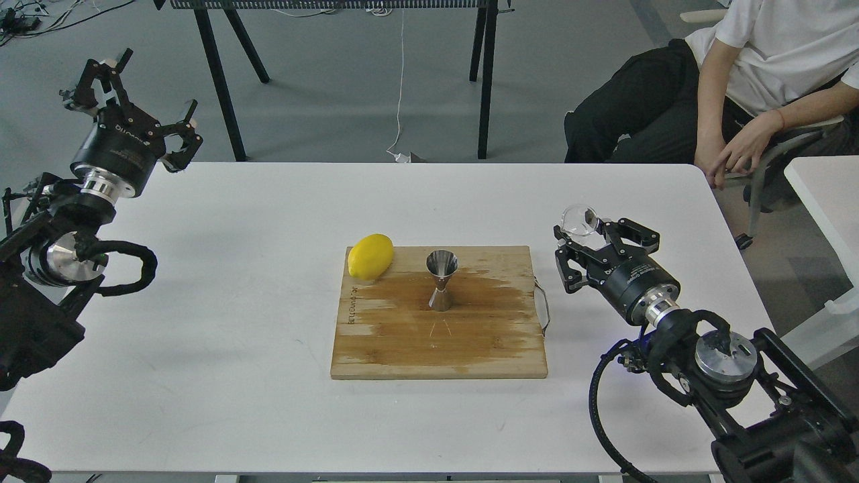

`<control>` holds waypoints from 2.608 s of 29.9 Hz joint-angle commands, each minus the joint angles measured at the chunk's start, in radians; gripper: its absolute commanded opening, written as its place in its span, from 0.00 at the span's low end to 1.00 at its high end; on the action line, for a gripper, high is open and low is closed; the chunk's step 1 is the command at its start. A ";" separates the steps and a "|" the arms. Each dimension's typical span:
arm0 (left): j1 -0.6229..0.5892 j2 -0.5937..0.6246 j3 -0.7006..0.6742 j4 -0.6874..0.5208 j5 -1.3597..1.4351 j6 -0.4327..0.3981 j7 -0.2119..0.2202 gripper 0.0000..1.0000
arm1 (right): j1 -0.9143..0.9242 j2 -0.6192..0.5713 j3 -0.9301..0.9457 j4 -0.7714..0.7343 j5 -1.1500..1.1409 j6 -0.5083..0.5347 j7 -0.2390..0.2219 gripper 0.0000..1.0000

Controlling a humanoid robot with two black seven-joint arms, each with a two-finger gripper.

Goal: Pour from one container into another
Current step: 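Lift the glass cup with the right gripper over the jigger, then tilt the glass cup with the right gripper to pour into the jigger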

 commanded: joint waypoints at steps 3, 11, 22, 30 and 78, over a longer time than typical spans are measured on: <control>0.000 0.011 0.001 0.000 -0.002 0.000 -0.002 1.00 | 0.106 0.010 -0.137 0.008 -0.137 -0.054 0.008 0.32; 0.002 0.014 0.002 0.000 -0.002 0.008 -0.002 1.00 | 0.158 0.079 -0.202 -0.009 -0.401 -0.098 0.005 0.32; 0.003 0.014 0.001 0.000 -0.002 0.009 -0.003 1.00 | 0.236 0.118 -0.311 -0.032 -0.543 -0.141 0.008 0.32; 0.005 0.015 0.001 0.006 -0.002 0.008 -0.003 1.00 | 0.275 0.158 -0.433 -0.081 -0.826 -0.184 0.036 0.32; 0.002 0.029 -0.009 0.006 -0.009 0.011 -0.002 1.00 | 0.359 0.084 -0.595 -0.096 -1.055 -0.178 0.080 0.32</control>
